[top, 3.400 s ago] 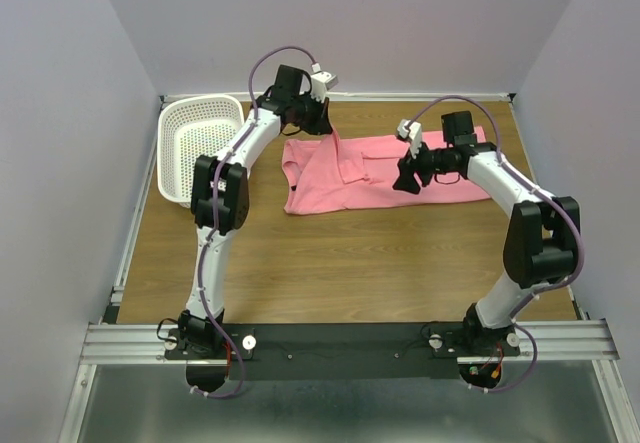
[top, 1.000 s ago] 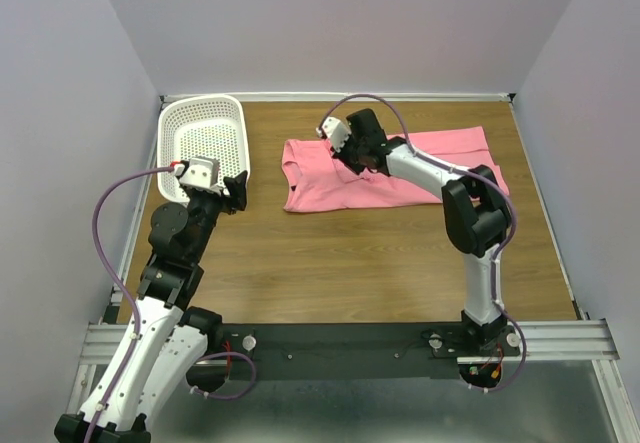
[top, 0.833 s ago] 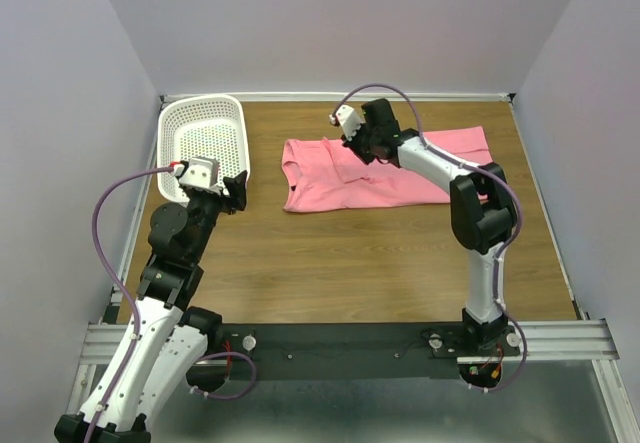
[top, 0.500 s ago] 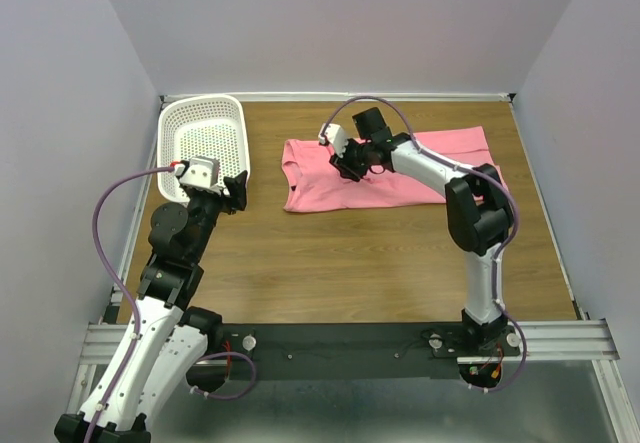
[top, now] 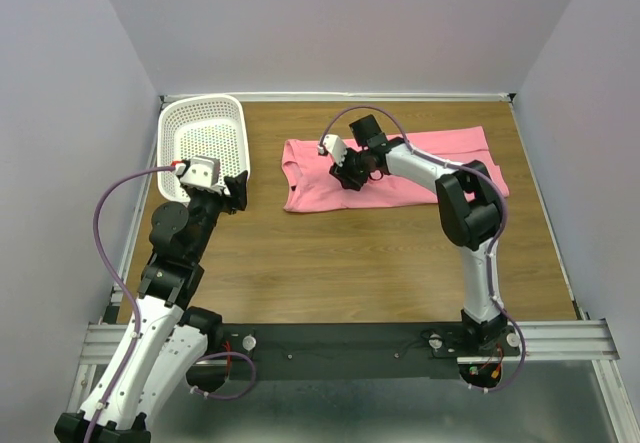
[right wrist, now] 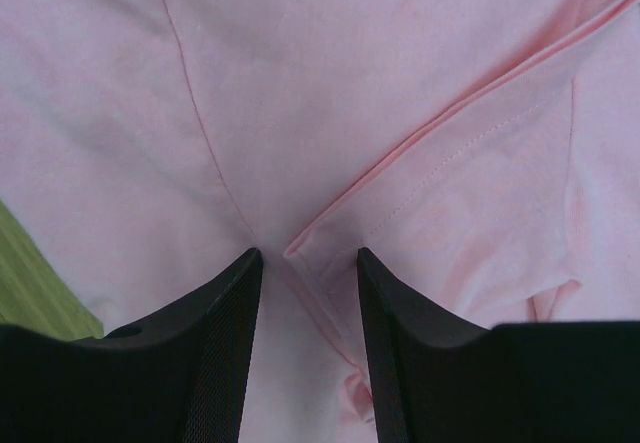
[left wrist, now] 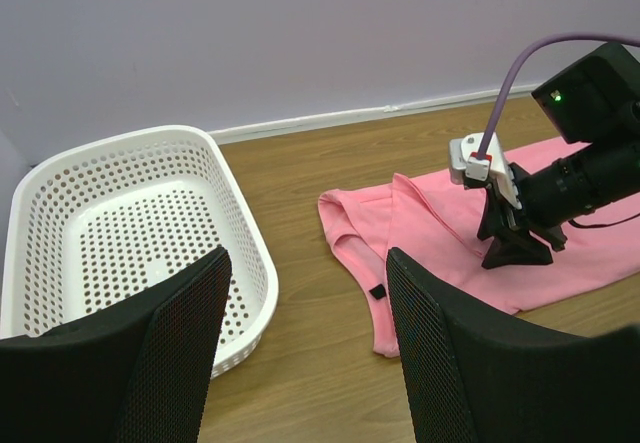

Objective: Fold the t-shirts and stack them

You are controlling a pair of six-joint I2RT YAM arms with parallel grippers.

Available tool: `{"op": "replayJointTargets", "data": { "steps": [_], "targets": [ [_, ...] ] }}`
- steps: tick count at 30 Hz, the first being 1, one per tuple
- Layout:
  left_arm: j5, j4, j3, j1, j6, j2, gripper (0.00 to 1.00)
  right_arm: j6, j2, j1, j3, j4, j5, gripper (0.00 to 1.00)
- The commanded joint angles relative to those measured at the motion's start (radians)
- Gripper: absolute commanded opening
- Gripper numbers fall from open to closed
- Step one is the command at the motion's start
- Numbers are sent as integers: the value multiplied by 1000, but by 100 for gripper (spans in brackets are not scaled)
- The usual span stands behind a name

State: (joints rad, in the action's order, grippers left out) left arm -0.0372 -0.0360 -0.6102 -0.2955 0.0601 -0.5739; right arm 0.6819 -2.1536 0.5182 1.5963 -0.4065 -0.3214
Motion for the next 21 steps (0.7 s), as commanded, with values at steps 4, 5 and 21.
{"op": "replayJointTargets", "data": {
  "steps": [4, 5, 21],
  "targets": [
    [22, -8, -6, 4, -6, -1, 72, 7, -26, 3, 37, -14, 34, 45],
    [22, -8, -6, 4, -6, -1, 72, 5, -26, 2, 40, -14, 38, 41],
    [30, -8, -6, 4, -5, 0, 72, -51, -6, -4, 65, 20, 99, 1]
  ]
}}
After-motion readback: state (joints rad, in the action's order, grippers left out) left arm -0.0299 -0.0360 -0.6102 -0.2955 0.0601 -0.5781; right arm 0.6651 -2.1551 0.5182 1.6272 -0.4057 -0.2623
